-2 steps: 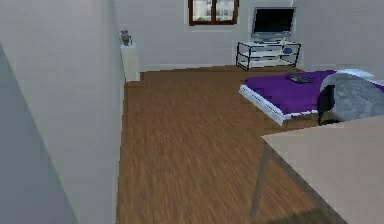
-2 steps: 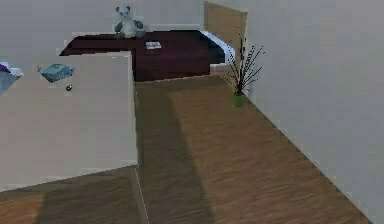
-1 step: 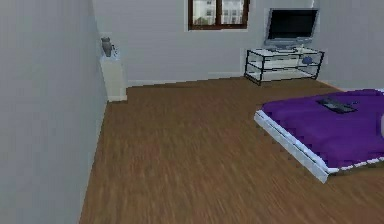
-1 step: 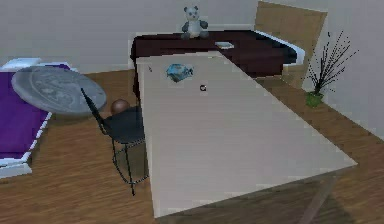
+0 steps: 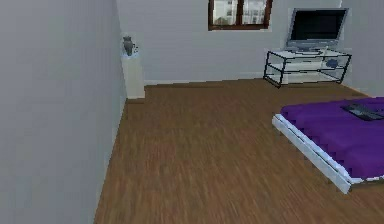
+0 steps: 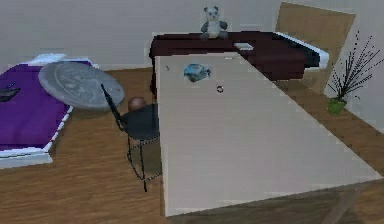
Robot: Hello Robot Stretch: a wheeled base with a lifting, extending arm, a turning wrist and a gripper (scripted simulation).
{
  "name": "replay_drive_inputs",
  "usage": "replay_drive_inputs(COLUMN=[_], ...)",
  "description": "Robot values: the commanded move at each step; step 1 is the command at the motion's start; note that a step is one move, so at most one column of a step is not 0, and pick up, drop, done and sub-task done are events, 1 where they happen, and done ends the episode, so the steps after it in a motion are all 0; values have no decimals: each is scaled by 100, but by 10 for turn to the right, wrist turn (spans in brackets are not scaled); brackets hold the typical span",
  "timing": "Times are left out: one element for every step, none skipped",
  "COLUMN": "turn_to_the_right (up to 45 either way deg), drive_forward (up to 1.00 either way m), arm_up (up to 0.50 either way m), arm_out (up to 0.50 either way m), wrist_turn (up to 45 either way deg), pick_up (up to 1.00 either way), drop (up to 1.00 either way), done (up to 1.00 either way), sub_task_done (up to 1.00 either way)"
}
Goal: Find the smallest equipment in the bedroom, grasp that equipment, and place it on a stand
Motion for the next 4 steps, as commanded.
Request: replay_drive_inputs(turn_to_the_right=[0,150,0,30], drive_forward=[15,0,100,0], arm_up=[0,0,0,0], arm_out=[0,0,0,0], wrist_turn=[0,0,0,0], pick_up=[0,0,0,0], drop=[0,0,0,0], done=[0,0,0,0], sub_task_done=[0,0,0,0])
